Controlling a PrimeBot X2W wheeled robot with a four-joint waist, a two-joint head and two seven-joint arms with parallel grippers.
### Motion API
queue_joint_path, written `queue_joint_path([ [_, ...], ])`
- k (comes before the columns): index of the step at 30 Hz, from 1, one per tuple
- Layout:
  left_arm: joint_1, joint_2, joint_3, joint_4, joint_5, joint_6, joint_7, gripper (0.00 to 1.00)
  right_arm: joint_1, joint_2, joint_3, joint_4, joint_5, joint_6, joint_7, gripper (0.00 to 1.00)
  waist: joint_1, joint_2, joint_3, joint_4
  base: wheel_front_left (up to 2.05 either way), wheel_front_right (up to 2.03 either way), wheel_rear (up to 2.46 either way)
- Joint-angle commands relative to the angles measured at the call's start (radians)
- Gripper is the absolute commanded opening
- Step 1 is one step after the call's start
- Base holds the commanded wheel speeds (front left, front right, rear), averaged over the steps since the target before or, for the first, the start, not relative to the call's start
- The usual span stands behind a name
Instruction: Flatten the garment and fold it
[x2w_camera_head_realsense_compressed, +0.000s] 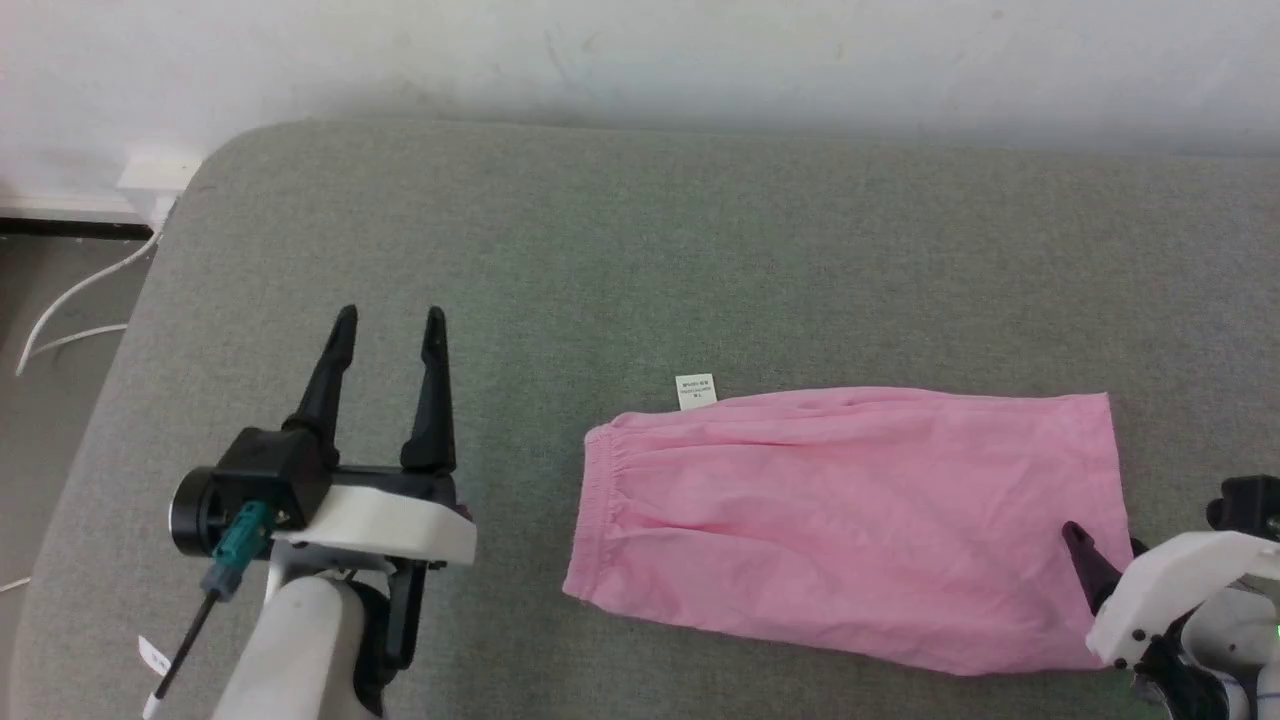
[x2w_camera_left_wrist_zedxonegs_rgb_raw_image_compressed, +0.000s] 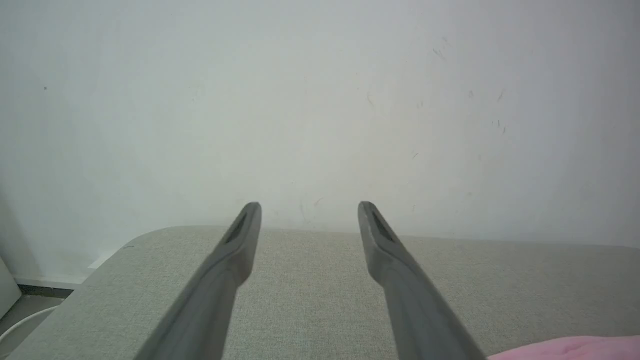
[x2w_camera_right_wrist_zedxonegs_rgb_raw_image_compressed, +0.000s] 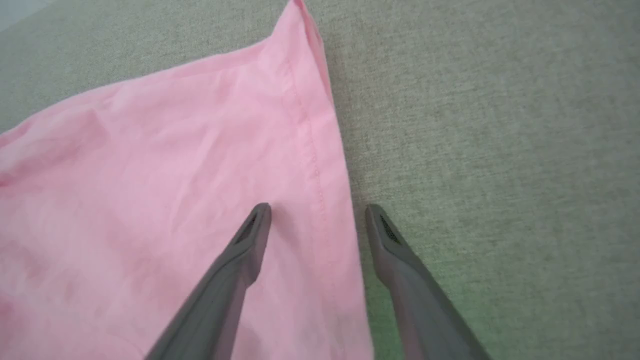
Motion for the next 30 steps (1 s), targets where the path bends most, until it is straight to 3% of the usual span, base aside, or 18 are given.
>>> queue_joint_path([
  [1, 0.002, -0.009, 0.021, 0.008, 0.015, -0.017, -0.005, 1.00, -0.022, 0.000, 0.000, 0.015, -0.004, -0.001, 0.016, 1.00, -0.0001, 0.0000, 0.002, -0.003, 0.00, 0.00, 0.00],
  [7, 0.018, -0.051, 0.089, 0.037, 0.070, -0.071, -0.005, 1.00, -0.063, 0.000, 0.023, 0.096, -0.022, -0.001, 0.104, 1.00, -0.0001, 0.0000, 0.006, -0.006, 0.00, 0.00, 0.00],
  [9, 0.021, -0.065, 0.103, 0.044, 0.084, -0.084, -0.005, 1.00, -0.071, 0.000, 0.041, 0.112, -0.007, -0.001, 0.121, 0.41, -0.0001, 0.0000, 0.006, -0.002, 0.00, 0.00, 0.00],
  [12, 0.028, -0.084, 0.120, 0.051, 0.101, -0.100, -0.005, 1.00, -0.071, 0.000, 0.062, 0.110, -0.010, -0.001, 0.130, 0.00, -0.0001, 0.0000, 0.005, 0.003, 0.00, 0.00, 0.00],
  [19, 0.041, -0.114, 0.151, 0.063, 0.125, -0.123, -0.005, 1.00, -0.044, -0.001, -0.004, 0.036, -0.068, -0.001, 0.085, 0.00, -0.0001, 0.0000, 0.000, 0.011, 0.00, 0.00, 0.00],
  [25, 0.044, -0.128, 0.160, 0.069, 0.136, -0.142, -0.005, 1.00, 0.009, -0.042, -0.134, -0.057, -0.259, -0.001, 0.052, 0.00, -0.0001, 0.0000, -0.006, 0.025, 0.00, 0.00, 0.00],
  [30, 0.055, -0.134, 0.164, 0.074, 0.139, -0.152, -0.005, 1.00, 0.050, -0.036, -0.116, -0.168, -0.295, -0.001, 0.079, 0.00, -0.0001, 0.0000, -0.011, 0.031, 0.00, 0.00, 0.00],
])
